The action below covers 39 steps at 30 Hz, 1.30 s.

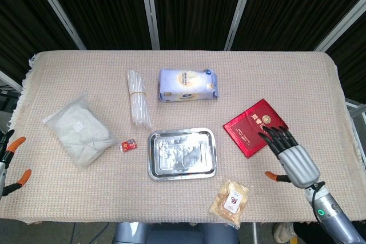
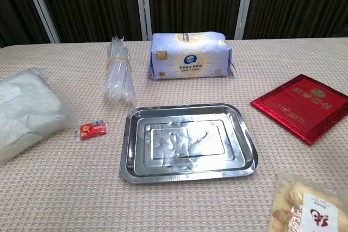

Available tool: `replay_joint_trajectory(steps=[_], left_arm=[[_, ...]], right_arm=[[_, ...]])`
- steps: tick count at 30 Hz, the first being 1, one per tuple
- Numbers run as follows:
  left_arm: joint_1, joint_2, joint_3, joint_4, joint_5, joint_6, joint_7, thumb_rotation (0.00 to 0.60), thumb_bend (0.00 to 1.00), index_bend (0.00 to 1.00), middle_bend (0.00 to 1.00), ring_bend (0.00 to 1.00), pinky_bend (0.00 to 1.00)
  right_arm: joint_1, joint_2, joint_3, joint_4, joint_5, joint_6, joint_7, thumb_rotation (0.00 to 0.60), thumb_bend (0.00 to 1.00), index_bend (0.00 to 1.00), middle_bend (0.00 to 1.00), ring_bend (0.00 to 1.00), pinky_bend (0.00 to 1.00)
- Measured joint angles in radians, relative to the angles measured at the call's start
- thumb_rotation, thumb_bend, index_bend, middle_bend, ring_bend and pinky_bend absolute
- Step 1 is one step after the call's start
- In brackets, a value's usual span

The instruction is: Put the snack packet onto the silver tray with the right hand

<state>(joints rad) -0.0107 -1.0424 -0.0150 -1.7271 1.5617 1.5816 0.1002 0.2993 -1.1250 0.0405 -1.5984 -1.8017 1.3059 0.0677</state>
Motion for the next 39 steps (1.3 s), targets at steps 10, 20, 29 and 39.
replay_joint_trajectory(steps=[10,20,29,39], left_arm=[[0.001,0.009,0.009,-0.016,0.01,-0.007,0.019,0.6,0.28,0.15,0.0,0.0,0.0],[-0.004,0.011,0.01,-0.02,0.016,-0.013,0.023,0.6,0.28,0.15,0.0,0.0,0.0],[-0.013,0.003,0.012,-0.025,0.03,-0.022,0.028,0.6,0.28,0.15,0.0,0.0,0.0],[0.0,0.003,0.019,-0.012,0.019,-0.017,0.012,0.6,0.28,0.15,0.0,0.0,0.0]], right_arm=[[0.175,-0.003,-0.071,-0.008,-0.199,-0.198,-0.052,0.6,0.0,0.04,0.0,0.0,0.0],[0.264,-0.019,-0.17,-0.004,-0.308,-0.337,-0.15,0.6,0.0,0.05,0.0,0.0,0.0],[0.274,-0.019,-0.222,-0.013,-0.316,-0.364,-0.185,0.6,0.0,0.06,0.0,0.0,0.0],[0.294,-0.046,-0.242,-0.011,-0.292,-0.414,-0.211,0.6,0.0,0.07,0.0,0.0,0.0]])
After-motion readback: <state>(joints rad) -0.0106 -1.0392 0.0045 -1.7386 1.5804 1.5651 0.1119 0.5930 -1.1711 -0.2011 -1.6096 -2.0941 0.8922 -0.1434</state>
